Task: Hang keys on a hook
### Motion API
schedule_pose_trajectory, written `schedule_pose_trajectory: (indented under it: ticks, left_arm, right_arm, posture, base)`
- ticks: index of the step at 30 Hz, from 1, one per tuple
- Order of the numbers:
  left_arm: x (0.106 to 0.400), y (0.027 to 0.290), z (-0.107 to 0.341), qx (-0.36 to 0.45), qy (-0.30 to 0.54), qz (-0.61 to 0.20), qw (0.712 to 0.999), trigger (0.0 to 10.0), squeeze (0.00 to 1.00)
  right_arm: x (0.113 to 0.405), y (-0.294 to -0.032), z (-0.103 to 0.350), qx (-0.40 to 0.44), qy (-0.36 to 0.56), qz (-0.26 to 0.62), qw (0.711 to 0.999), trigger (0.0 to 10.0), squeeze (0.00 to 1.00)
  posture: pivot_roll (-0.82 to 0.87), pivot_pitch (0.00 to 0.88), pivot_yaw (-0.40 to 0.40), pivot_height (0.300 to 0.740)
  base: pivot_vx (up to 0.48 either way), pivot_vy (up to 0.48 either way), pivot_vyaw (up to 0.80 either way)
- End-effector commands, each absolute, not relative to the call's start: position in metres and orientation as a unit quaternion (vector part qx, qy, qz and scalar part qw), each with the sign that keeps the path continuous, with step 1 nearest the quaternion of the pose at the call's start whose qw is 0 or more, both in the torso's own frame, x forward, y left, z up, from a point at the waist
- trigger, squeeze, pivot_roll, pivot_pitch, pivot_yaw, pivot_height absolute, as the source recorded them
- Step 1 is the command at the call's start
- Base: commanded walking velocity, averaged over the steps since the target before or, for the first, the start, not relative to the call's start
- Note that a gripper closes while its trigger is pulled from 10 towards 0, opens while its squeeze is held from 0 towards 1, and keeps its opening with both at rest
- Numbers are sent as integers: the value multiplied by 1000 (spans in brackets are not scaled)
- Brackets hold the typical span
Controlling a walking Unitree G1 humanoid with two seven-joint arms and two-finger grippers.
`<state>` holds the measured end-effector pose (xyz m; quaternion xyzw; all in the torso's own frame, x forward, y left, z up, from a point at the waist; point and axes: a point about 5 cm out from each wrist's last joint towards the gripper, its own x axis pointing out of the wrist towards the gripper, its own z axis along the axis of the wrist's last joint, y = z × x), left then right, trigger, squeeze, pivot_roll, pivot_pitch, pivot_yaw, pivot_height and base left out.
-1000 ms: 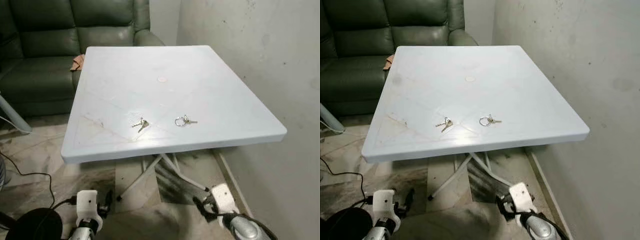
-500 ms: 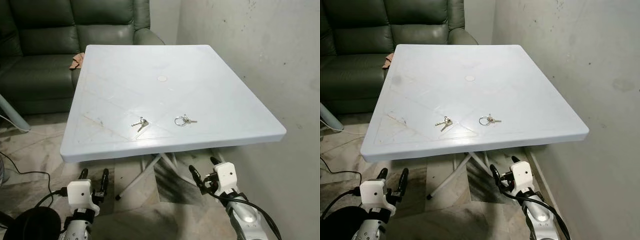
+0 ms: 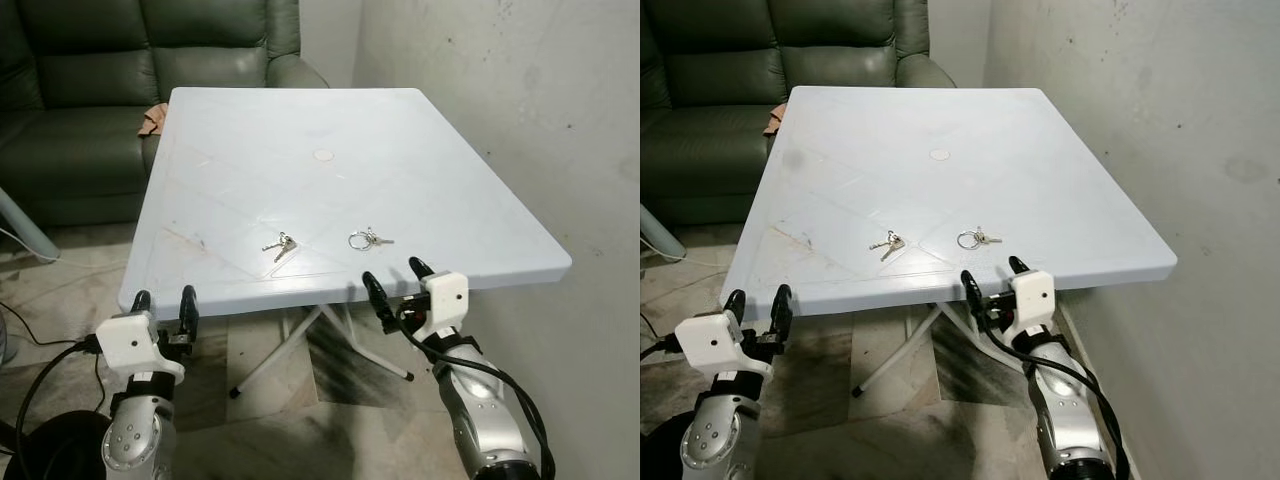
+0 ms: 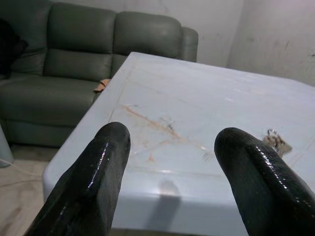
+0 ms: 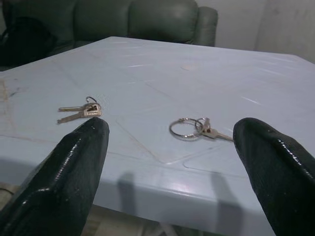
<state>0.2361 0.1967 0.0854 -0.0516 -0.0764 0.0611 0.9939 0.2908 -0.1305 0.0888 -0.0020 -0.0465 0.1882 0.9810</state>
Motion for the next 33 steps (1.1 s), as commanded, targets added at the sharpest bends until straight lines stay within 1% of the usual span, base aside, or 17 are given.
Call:
schedule_pose_trajectory:
  ticks: [1, 13, 17, 33]
  left_arm:
    - [235, 198, 87, -53, -74, 66, 994, 10000, 0]
    - [228, 198, 84, -68, -17, 68, 995, 10000, 0]
    - [228, 197, 85, -64, -14, 65, 996, 10000, 0]
    - [228, 194, 87, -59, -1, 57, 997, 10000, 0]
  right_arm:
    - [291, -130, 91, -10, -45, 190, 981, 10000, 0]
    - [291, -129, 101, -24, -34, 199, 979, 10000, 0]
    - [290, -128, 102, -23, -29, 204, 978, 10000, 0]
    - [289, -124, 102, -20, -21, 212, 977, 10000, 0]
  posture:
    - [-48, 0, -46, 732]
    - [-38, 0, -57, 732]
    - [-38, 0, -57, 732]
    - [-34, 0, -60, 732]
  base:
    - [0, 0, 0]
    - [0, 0, 0]
    - [0, 0, 0]
    - [269, 0, 0]
